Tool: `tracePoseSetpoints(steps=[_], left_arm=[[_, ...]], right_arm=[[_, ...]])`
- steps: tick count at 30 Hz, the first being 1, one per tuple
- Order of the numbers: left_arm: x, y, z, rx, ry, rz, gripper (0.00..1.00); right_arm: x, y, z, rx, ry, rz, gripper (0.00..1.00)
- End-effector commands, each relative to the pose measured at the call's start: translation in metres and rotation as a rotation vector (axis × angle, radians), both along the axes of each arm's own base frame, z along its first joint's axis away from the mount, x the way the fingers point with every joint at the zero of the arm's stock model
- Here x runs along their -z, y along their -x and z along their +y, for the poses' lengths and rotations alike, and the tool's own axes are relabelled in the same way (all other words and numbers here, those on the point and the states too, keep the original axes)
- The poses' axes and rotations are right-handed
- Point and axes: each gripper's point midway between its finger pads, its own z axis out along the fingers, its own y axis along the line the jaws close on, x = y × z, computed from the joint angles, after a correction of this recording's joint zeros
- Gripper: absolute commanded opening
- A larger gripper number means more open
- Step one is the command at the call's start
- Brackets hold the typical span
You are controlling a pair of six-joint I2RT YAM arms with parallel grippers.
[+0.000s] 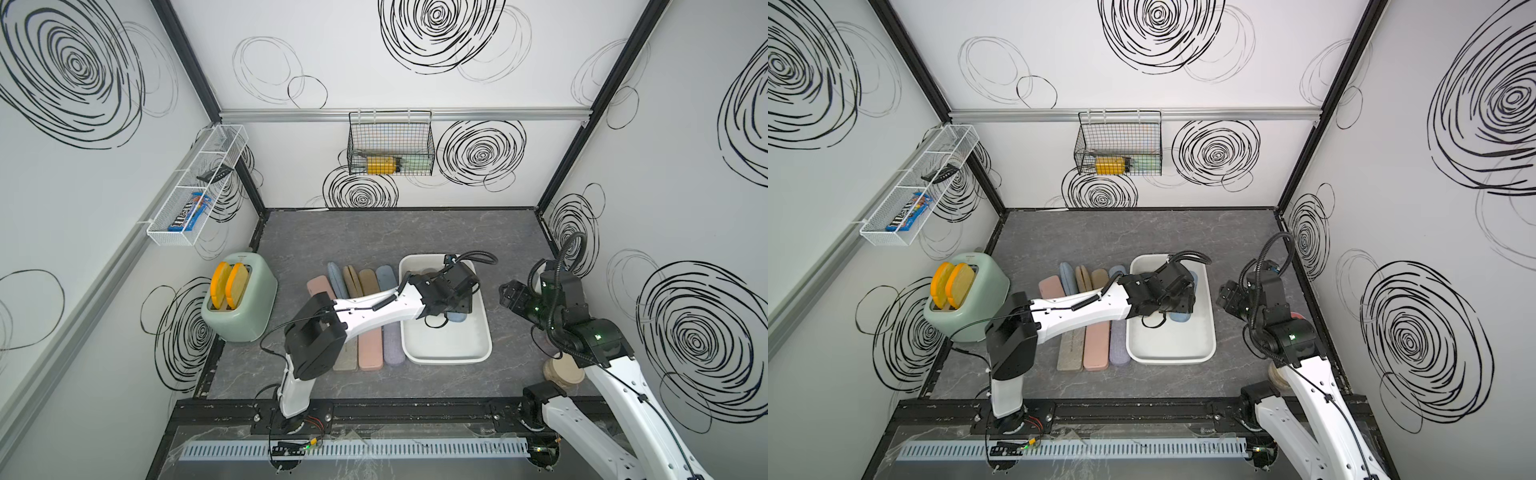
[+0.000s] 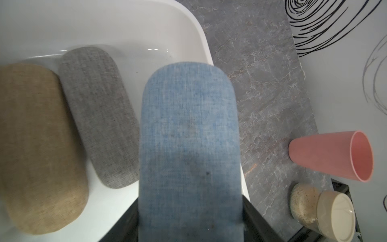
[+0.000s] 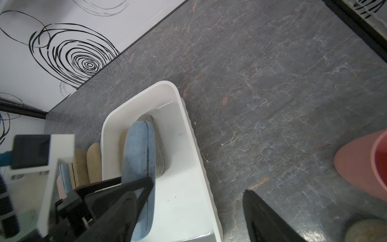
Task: Put the glasses cases into the storage boxes
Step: Place the glasses case in the storage box.
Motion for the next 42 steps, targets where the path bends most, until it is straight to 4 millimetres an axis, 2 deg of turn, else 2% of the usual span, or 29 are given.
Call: tracePoseSetpoints(steps=[1, 5, 8, 11, 18, 23, 28, 32, 37, 42], left_arm=[[-0.015, -0.014, -0.028, -0.018, 0.083, -0.021, 0.52], [0.004, -0.035, -0.038, -0.054, 0.029, -0.011, 0.52], [0.016, -0.044, -0.035, -0.095, 0.017, 0.005, 0.52], [0.019, -0.054, -0.029, -0.141, 0.016, 0.003, 0.52], [0.030, -0.062, -0.023, -0.173, 0.002, 0.003, 0.52], [0.054, -0.070, -0.019, -0.195, -0.029, 0.032, 0.54], [0.057, -0.080, -0.021, -0.191, -0.043, 0.031, 0.55], [0.066, -0.087, -0.014, -0.203, -0.055, 0.046, 0.59], [0.076, -0.090, -0.013, -0.199, -0.058, 0.067, 0.73], [0.069, -0.089, -0.020, -0.180, -0.038, 0.061, 0.80]], right_arm=[[0.005, 0.007, 0.006, -0.014, -0.047, 0.022, 0.83], [0.007, 0.009, 0.005, -0.017, -0.046, 0.030, 0.83], [0.007, 0.010, 0.004, -0.016, -0.035, 0.030, 0.83], [0.005, 0.010, 0.006, -0.022, -0.046, 0.020, 0.83], [0.001, 0.010, 0.008, -0.032, -0.060, 0.009, 0.82], [0.001, 0.012, 0.007, -0.030, -0.059, 0.005, 0.82], [-0.001, 0.013, 0.007, -0.033, -0.061, 0.001, 0.82], [0.000, 0.012, 0.007, -0.031, -0.060, -0.002, 0.82], [0.003, 0.012, 0.008, -0.036, -0.064, 0.003, 0.82], [0.000, 0.009, 0.010, -0.040, -0.067, 0.003, 0.82]])
